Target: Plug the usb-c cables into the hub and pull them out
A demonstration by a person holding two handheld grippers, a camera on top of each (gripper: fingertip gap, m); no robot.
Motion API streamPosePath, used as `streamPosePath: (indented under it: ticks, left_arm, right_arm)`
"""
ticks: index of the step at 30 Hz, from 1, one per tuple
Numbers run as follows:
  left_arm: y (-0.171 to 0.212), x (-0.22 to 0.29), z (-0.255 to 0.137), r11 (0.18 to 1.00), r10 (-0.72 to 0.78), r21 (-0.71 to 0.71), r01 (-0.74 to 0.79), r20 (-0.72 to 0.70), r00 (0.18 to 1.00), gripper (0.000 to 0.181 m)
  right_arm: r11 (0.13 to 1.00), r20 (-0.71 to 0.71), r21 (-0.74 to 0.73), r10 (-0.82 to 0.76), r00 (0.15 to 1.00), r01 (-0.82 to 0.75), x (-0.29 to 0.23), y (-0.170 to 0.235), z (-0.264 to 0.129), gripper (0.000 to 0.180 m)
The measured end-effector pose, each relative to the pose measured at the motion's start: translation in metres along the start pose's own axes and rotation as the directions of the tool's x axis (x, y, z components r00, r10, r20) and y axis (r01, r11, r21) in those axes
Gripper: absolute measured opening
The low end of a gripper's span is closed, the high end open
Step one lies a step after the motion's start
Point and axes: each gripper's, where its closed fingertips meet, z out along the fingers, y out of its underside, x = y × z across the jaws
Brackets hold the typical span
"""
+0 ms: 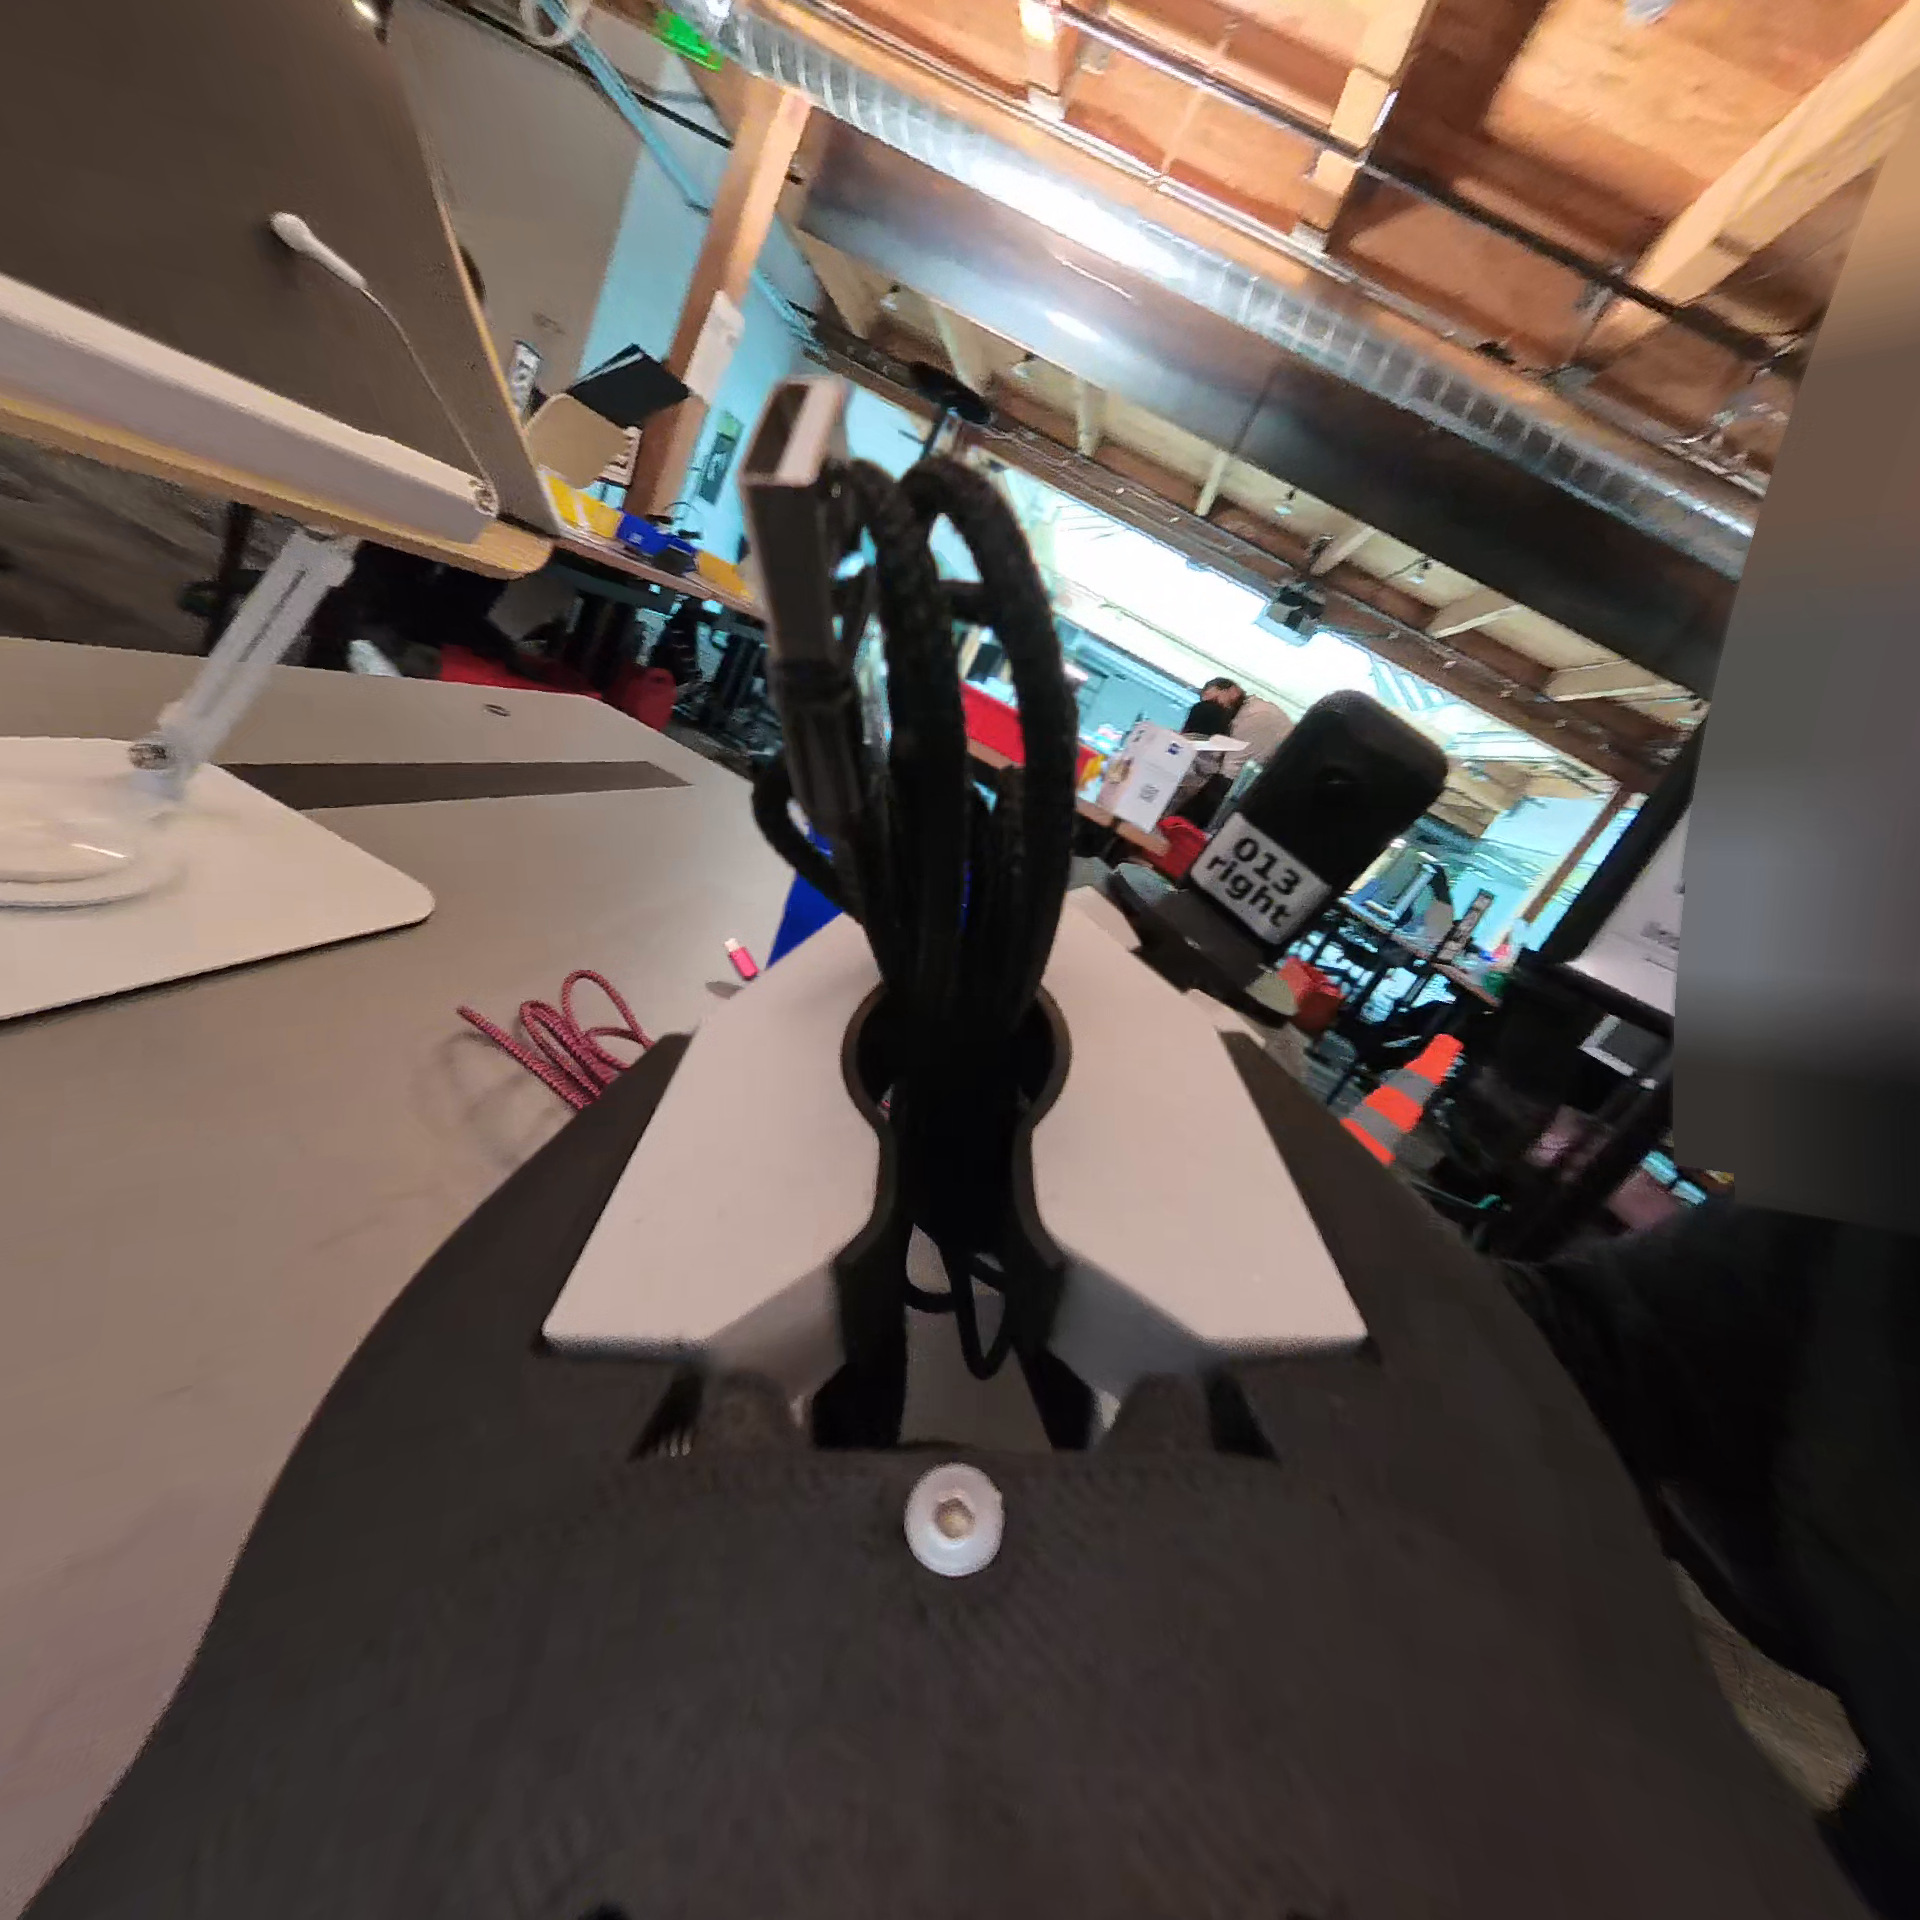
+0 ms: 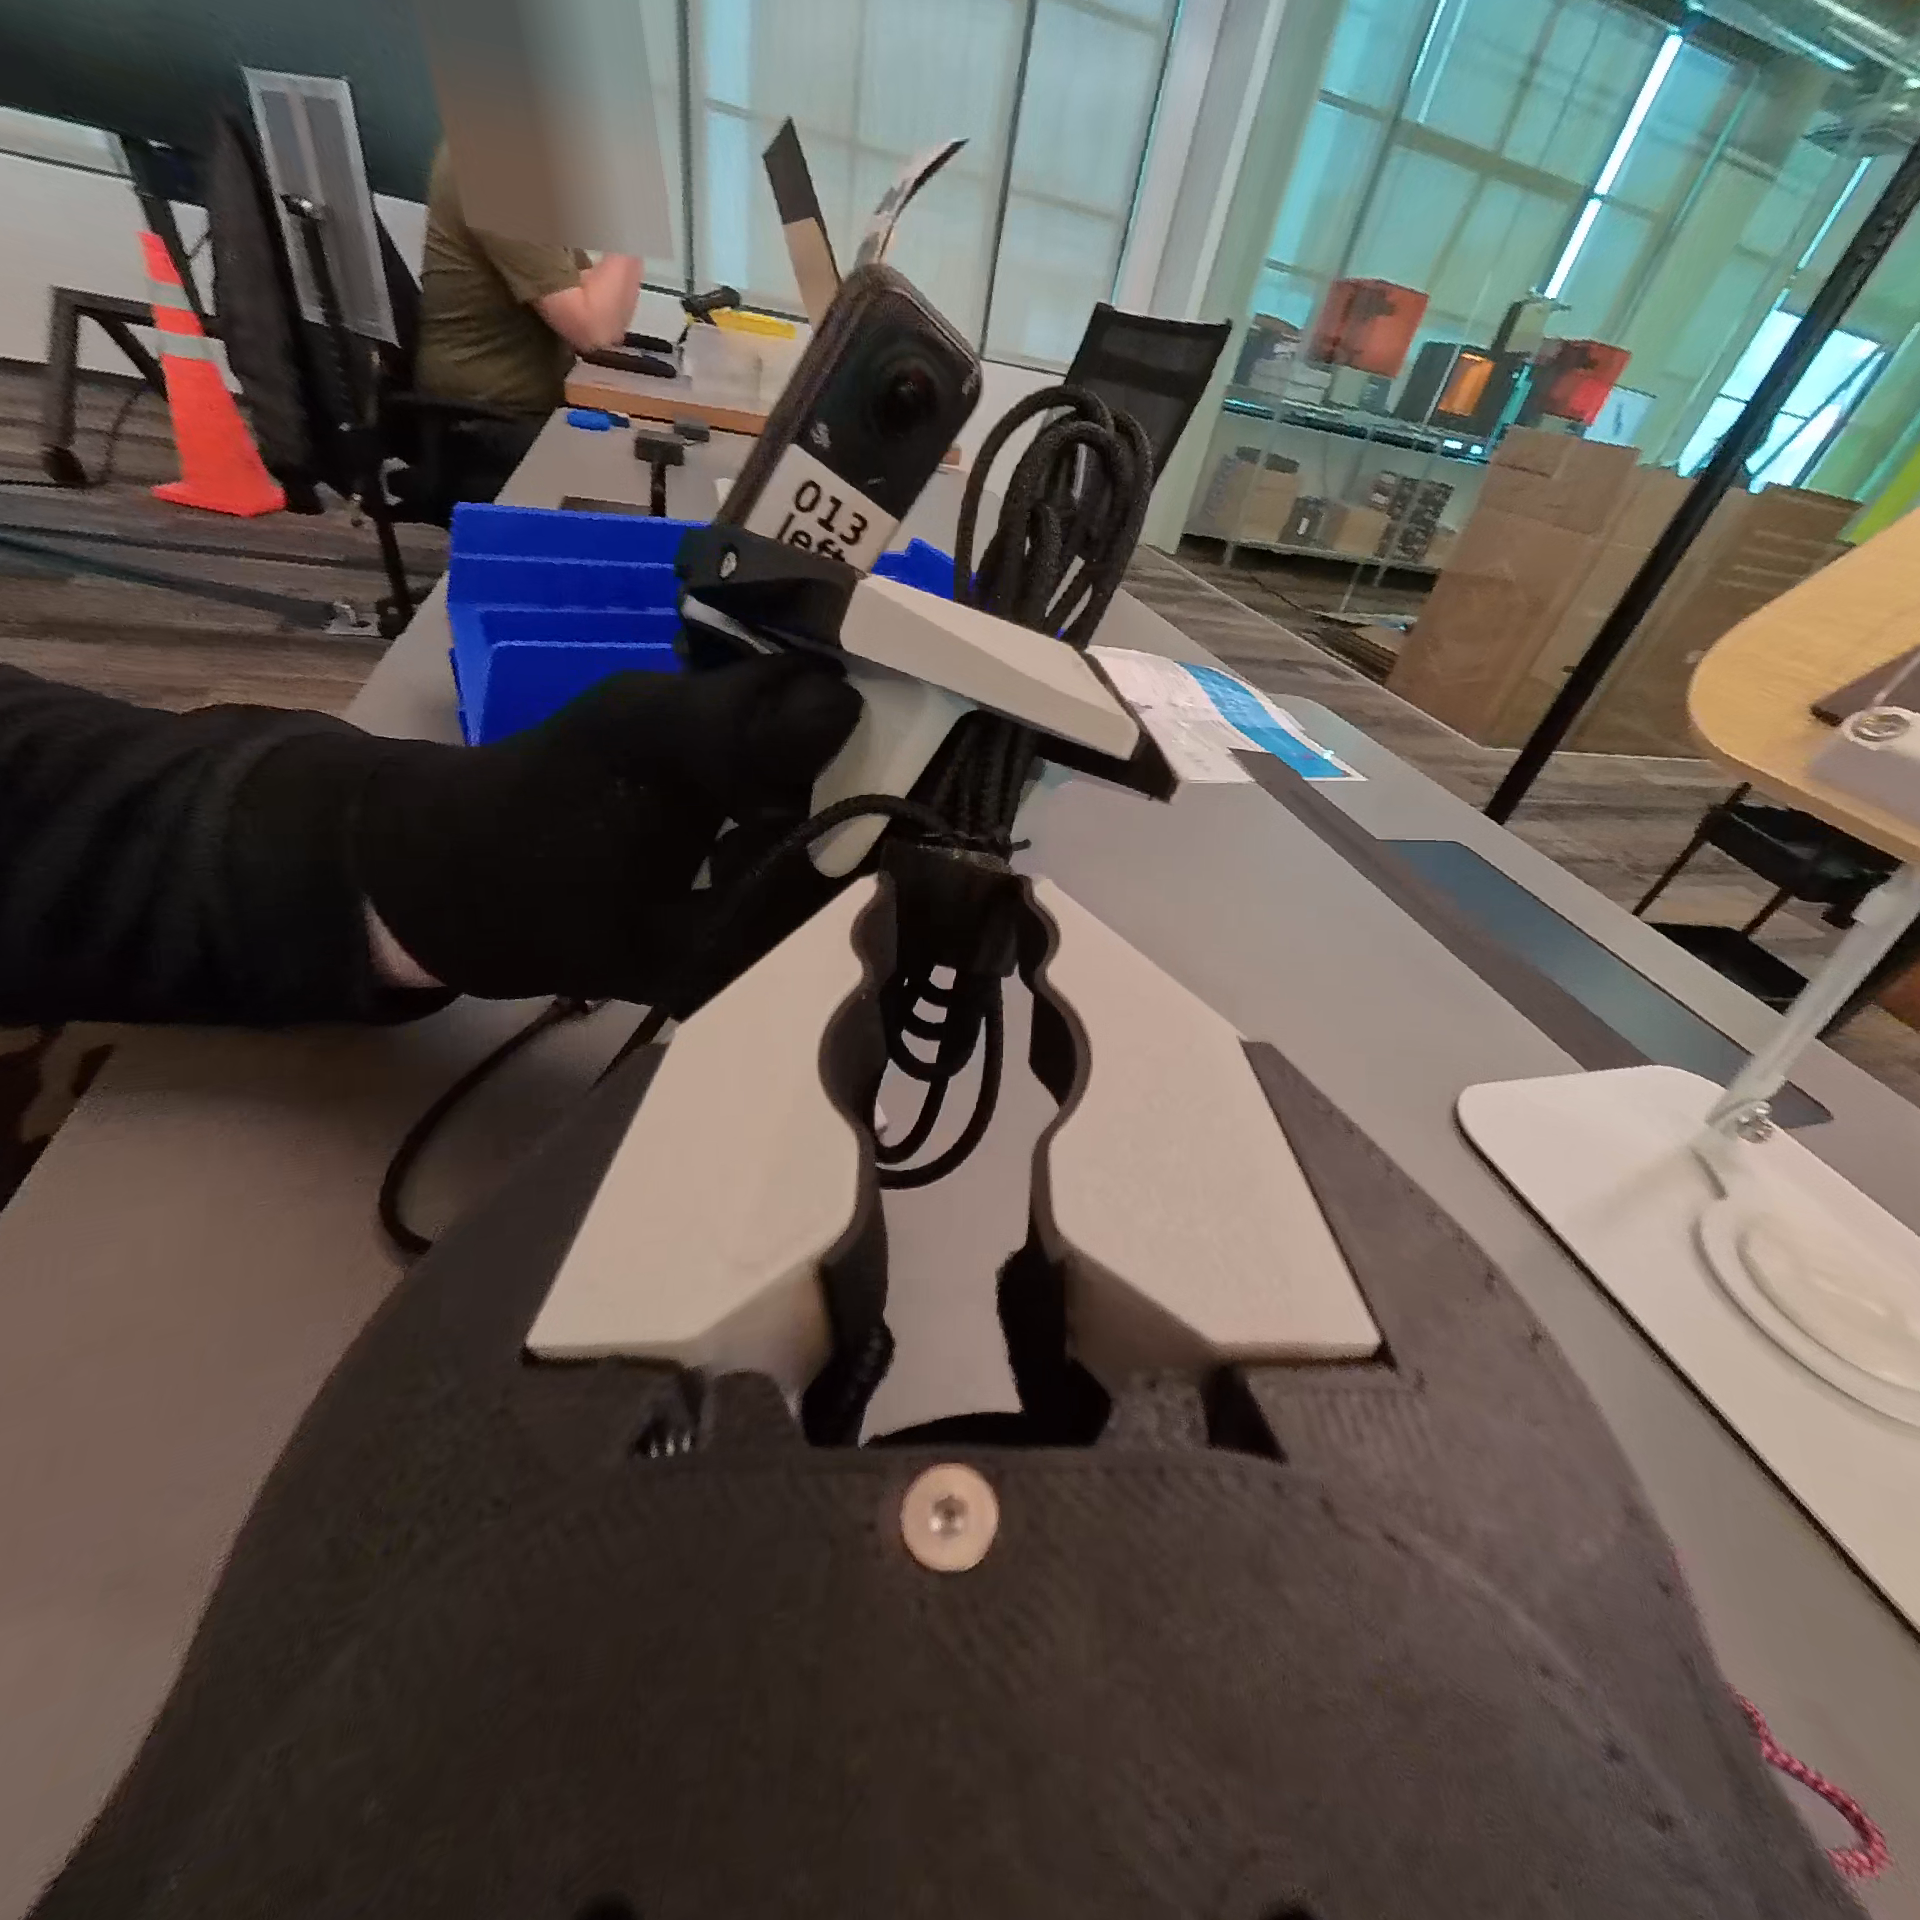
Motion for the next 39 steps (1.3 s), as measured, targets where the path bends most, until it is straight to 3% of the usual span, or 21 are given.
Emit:
streamPosePath:
  ticks: [9,15,17,34,35,36,39]
  left_arm:
    - [-0.0039,-0.0052,0.005,0.998,0.058,0.011,-0.06,0.128,0.99,0.01]
    - [-0.003,-0.004,0.0072,0.998,0.054,0.022,-0.057,0.139,0.989,0.01]
    - [-0.0007,0.0001,0.0088,0.998,0.052,0.015,-0.055,0.116,0.992,0.01]
    - [-0.005,-0.005,0.0067,0.999,0.039,0.028,-0.042,0.126,0.991,0.009]
    - [-0.0049,-0.0044,0.0073,0.999,0.042,0.026,-0.045,0.125,0.991,0.009]
    - [-0.0047,-0.0043,0.0079,0.999,0.044,0.024,-0.048,0.128,0.991,0.009]
    - [-0.0039,-0.0062,0.0075,0.999,0.045,0.021,-0.048,0.141,0.989,0.009]
  right_arm:
    - [1.0,-0.039,-0.015,-0.02,0.999,0.019,0.0043,0.0017,-0.0012,0.013]
    - [1.0,-0.022,-0.021,-0.002,1.0,0.001,0.0018,0.0049,0.0012,0.01]
    - [1.0,-0.029,-0.014,-0.002,1.0,0.001,0.0035,0.0043,-0.0004,0.0]
    - [0.999,0.012,0.03,0.026,1.0,-0.027,0.0014,-0.0027,-0.0043,0.0]
    - [0.999,0.014,0.027,0.028,0.999,-0.029,0.0014,-0.0021,-0.0038,0.001]
    - [0.999,0.0,0.021,0.03,1.0,-0.03,0.0033,-0.0015,-0.0025,0.021]
    - [1.0,-0.01,-0.002,0.005,1.0,-0.005,0.0014,0.0012,0.0007,0.022]
